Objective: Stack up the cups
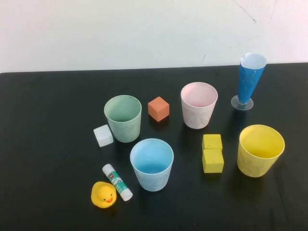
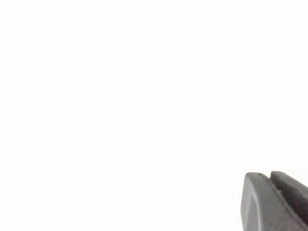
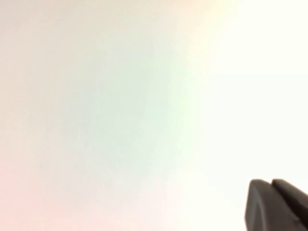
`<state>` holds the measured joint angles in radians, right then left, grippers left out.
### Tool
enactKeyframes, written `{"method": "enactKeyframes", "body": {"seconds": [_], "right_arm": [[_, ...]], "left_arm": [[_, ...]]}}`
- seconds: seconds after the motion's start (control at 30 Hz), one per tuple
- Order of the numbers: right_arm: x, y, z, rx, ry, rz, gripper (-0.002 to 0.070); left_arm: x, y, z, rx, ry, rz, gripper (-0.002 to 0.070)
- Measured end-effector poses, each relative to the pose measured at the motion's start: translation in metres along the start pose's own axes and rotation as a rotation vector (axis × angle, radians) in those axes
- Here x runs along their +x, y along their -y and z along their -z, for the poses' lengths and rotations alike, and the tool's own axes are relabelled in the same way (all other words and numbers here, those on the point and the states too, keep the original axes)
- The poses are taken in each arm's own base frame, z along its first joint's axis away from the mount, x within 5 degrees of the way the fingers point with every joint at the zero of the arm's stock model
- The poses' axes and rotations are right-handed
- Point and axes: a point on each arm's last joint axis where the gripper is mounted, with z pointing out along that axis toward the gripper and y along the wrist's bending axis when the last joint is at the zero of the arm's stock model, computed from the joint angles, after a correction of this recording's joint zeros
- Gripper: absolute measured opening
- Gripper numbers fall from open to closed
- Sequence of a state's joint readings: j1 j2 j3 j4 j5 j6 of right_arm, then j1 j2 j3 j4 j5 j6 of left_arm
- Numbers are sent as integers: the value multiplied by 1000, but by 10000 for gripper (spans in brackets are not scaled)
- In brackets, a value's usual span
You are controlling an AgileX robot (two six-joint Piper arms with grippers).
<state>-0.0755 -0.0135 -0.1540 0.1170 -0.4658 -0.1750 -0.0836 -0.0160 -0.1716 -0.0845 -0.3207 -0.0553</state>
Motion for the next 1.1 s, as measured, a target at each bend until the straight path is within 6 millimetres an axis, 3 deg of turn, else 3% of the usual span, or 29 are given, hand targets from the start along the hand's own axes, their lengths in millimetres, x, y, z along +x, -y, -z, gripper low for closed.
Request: {"method": "enactKeyframes", "body": {"seconds": [0.1,0.2,0.37,0.6,0.93,1.0,1.1], "right_arm": [[-26,-3,-9,-49,-122,79,-3],[-41,-5,-18,-100,-278,154,-3],[-24,-9,-32,-237,-664,296,-3],[18,-18,-43,-448,-1023,368,-3],[27,-25,-47,-539,-1043,362,-3],[31,-26,-44,-554,-1053,360,-3],[38,-27,-39,-576,-1069,370,-3]], "left_arm": [[-26,6,-11,2,-142,3,-2],[-38,9,-29,-5,-298,0,-2],[-31,11,-67,-16,-651,-40,-2],[9,13,-128,24,-1012,-43,-2],[81,19,-221,141,-1211,27,14],[102,24,-238,189,-1248,13,71],[128,35,-258,273,-1291,-27,268]]}}
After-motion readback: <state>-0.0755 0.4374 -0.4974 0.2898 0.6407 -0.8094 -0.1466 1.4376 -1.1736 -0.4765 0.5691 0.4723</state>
